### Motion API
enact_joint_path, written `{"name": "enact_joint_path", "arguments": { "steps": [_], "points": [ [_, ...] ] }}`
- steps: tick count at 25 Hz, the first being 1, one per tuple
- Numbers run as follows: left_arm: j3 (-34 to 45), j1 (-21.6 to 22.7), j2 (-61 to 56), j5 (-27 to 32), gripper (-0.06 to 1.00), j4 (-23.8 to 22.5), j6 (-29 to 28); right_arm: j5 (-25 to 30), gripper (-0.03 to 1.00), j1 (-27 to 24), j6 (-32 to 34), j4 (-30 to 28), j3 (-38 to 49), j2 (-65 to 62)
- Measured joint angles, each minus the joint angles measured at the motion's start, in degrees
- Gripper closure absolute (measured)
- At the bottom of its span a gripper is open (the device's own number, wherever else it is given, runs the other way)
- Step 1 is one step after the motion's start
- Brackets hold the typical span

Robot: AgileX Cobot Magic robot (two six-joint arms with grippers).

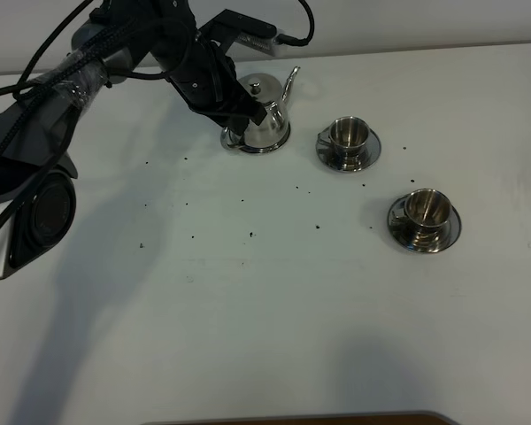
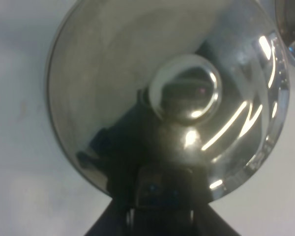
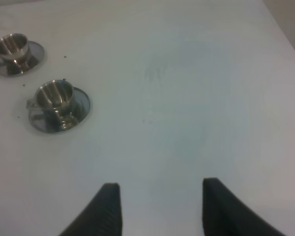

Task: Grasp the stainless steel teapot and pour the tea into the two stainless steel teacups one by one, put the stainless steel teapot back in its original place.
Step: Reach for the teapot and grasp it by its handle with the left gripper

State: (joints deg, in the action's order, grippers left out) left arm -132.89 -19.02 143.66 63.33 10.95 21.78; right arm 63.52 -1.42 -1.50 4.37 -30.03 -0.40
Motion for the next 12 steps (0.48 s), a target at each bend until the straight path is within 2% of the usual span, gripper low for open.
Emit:
{"name": "enact_joint_path", "arguments": {
  "steps": [12],
  "points": [
    [-4.09, 0.0, 0.49, 3.83, 0.68, -0.48, -0.1, 0.0, 0.58, 0.0, 0.05, 0.0, 0.0, 0.0]
  ]
}}
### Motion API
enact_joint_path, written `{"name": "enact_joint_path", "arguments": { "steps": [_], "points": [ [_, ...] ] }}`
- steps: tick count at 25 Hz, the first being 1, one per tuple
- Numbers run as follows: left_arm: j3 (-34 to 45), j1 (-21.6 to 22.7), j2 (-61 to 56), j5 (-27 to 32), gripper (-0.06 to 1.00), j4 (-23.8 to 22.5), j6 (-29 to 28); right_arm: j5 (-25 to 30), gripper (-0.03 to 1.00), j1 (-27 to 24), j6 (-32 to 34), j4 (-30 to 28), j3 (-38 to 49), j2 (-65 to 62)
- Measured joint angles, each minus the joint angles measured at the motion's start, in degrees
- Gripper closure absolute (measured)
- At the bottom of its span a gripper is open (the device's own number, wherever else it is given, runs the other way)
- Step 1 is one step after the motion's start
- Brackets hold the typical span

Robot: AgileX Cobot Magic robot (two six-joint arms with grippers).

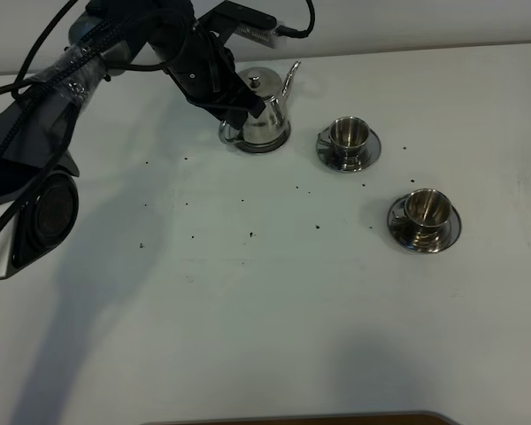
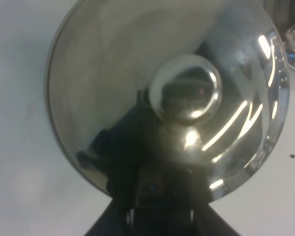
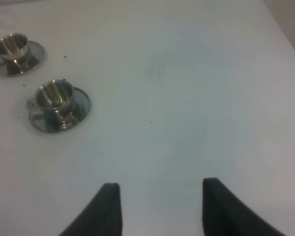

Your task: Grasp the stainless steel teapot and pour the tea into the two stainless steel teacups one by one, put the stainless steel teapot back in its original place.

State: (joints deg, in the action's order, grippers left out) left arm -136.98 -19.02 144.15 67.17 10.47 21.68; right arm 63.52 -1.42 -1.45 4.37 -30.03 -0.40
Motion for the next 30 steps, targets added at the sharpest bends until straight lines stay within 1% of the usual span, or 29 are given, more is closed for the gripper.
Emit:
{"name": "enact_joint_path", "arguments": {
  "steps": [2, 6, 11, 16, 20, 23, 30],
  "points": [
    [-1.3, 0.0, 0.0, 1.32, 0.68, -0.29, 0.02, 0.0, 0.58, 0.0, 0.0, 0.0, 0.0, 0.0],
    [-3.5, 0.0, 0.0, 1.32, 0.68, -2.01, -0.42, 0.0, 0.58, 0.0, -0.04, 0.0, 0.0, 0.0],
    [-3.95, 0.0, 0.0, 1.32, 0.68, -3.69, -0.99, 0.0, 0.58, 0.0, -0.04, 0.0, 0.0, 0.0],
    [-3.95, 0.0, 0.0, 1.32, 0.68, -3.46, -1.31, 0.0, 0.58, 0.0, -0.04, 0.0, 0.0, 0.0],
    [-3.95, 0.0, 0.0, 1.32, 0.68, -2.06, -1.31, 0.0, 0.58, 0.0, -0.04, 0.0, 0.0, 0.0],
    [-3.95, -0.13, 0.0, 1.32, 0.68, -1.28, 0.2, 0.0, 0.58, 0.0, 0.01, 0.0, 0.0, 0.0],
    [-3.95, -1.28, 0.0, 1.32, 0.68, -1.0, 6.78, 0.0, 0.58, 0.0, -0.05, 0.0, 0.0, 0.0]
  ]
}}
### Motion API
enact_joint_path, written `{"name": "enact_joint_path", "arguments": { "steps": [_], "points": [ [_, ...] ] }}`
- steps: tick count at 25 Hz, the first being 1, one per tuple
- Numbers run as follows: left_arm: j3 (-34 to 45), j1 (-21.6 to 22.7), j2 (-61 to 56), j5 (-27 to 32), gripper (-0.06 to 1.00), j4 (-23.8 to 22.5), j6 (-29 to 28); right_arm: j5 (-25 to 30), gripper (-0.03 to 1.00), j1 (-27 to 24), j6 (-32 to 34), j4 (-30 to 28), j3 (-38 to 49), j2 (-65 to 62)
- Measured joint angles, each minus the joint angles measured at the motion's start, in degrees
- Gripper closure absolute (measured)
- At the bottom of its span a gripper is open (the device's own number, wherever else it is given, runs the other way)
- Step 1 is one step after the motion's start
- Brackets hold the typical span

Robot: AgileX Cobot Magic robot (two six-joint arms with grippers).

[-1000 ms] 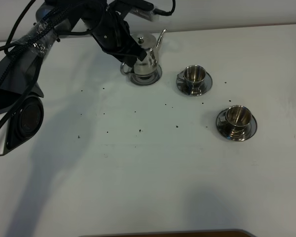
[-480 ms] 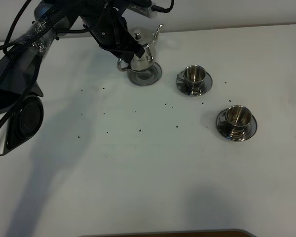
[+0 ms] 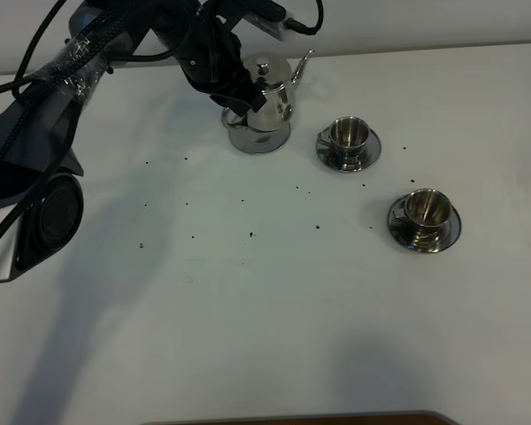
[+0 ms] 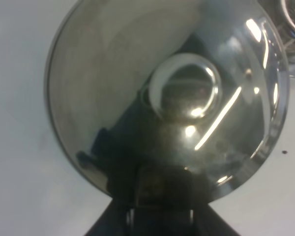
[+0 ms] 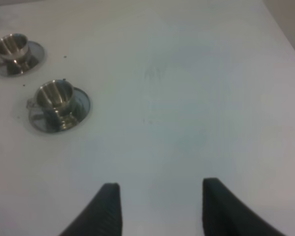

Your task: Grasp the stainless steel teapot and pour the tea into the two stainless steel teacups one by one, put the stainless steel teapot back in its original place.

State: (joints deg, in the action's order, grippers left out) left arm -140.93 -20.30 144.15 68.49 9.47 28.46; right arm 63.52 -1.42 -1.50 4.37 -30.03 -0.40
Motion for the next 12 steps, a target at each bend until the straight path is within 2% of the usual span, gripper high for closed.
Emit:
{"name": "enact_joint_path", "arguments": {
  "steps": [6, 12],
  "points": [
    [0.0, -0.33, 0.0, 0.0, 0.69, 3.61, 2.98, 0.0, 0.58, 0.0, 0.0, 0.0, 0.0, 0.0],
    [0.0, -0.33, 0.0, 0.0, 0.69, 3.82, 3.35, 0.0, 0.58, 0.0, 0.0, 0.0, 0.0, 0.0]
  ]
}}
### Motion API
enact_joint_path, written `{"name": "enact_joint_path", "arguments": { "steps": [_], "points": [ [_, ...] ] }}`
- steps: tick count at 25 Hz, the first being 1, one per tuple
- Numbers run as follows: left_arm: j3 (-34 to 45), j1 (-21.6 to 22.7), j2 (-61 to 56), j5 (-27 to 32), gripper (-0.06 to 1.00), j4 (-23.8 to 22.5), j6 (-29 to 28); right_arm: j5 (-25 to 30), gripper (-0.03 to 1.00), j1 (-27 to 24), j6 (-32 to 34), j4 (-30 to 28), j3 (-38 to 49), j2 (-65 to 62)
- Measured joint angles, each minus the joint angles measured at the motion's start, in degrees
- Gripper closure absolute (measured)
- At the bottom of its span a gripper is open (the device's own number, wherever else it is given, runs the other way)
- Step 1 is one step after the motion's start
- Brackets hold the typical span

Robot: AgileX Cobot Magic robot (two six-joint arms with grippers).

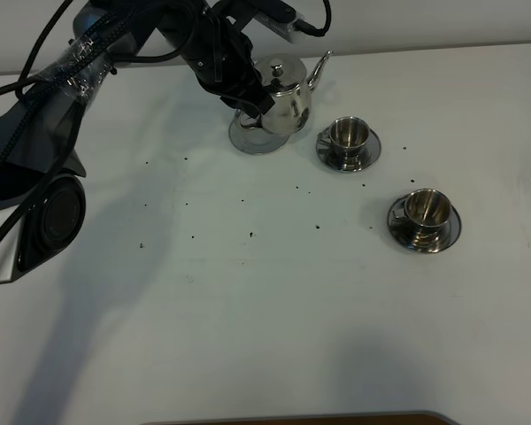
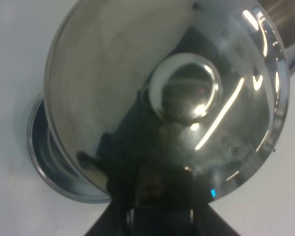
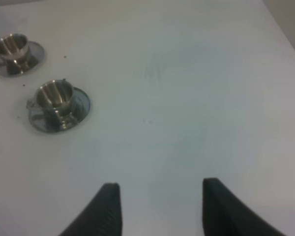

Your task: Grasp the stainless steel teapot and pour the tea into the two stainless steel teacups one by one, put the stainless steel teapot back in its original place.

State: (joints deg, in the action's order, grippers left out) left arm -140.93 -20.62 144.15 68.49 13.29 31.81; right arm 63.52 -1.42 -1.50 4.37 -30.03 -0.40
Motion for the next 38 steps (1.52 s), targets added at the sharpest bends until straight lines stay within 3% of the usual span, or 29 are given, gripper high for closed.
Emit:
{"name": "enact_joint_path", "arguments": {
  "steps": [38],
  "points": [
    [1.41, 0.54, -3.44, 0.04, 0.69, 0.12, -5.06, 0.0, 0.58, 0.0, -0.01, 0.0, 0.0, 0.0]
  ]
}}
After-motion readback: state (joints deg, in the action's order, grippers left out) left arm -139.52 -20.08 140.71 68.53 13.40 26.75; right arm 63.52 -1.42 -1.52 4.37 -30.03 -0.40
